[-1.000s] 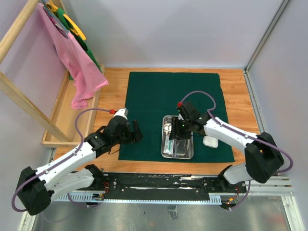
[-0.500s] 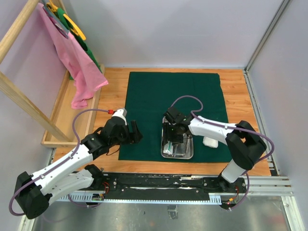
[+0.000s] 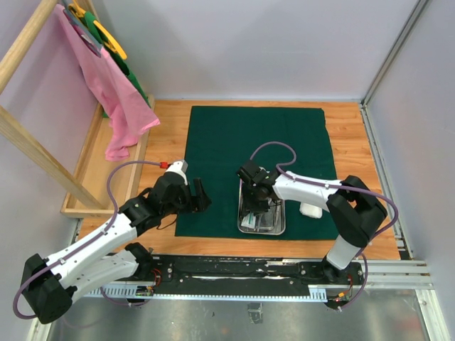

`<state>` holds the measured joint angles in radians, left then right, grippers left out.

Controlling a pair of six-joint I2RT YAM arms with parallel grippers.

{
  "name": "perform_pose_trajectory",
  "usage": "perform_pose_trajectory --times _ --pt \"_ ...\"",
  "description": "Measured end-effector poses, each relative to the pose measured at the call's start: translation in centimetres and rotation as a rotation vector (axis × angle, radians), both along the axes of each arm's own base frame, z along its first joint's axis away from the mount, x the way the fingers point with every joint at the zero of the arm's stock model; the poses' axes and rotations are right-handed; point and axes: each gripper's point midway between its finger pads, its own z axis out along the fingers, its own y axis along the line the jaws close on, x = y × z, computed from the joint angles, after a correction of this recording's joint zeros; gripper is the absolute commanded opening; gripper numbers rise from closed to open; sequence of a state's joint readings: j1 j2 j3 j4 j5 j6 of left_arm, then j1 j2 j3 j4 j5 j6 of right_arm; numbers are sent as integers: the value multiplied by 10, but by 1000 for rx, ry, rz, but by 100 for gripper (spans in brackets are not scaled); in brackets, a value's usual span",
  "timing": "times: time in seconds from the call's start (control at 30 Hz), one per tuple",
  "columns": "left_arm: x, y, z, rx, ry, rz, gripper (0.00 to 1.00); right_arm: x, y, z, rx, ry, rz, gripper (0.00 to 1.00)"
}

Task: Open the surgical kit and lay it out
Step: Pick up the medical item from the container.

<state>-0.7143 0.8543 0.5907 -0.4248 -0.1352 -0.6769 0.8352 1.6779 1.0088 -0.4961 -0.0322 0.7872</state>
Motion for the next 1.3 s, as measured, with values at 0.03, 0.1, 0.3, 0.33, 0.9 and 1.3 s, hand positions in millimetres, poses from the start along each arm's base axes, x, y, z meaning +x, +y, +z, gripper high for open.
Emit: perform_pose_trajectory --times 0.03,0.1,0.3,0.33,0.9,1.3 --pt "0 0 0 0 0 0 84 0 0 0 -1 0 0 30" --pt "0 0 0 0 0 0 85 0 0 0 -1 -2 0 25" --pt "0 0 0 0 0 0 84 1 -1 0 -7 -4 -1 10" --pt "0 0 0 0 0 0 84 1 -1 0 -7 -4 0 9" --pt "-3 2 0 5 6 1 84 12 -3 72 33 -159 17 2" --pt "-23 20 93 -222 -179 45 84 35 72 91 109 -179 112 3"
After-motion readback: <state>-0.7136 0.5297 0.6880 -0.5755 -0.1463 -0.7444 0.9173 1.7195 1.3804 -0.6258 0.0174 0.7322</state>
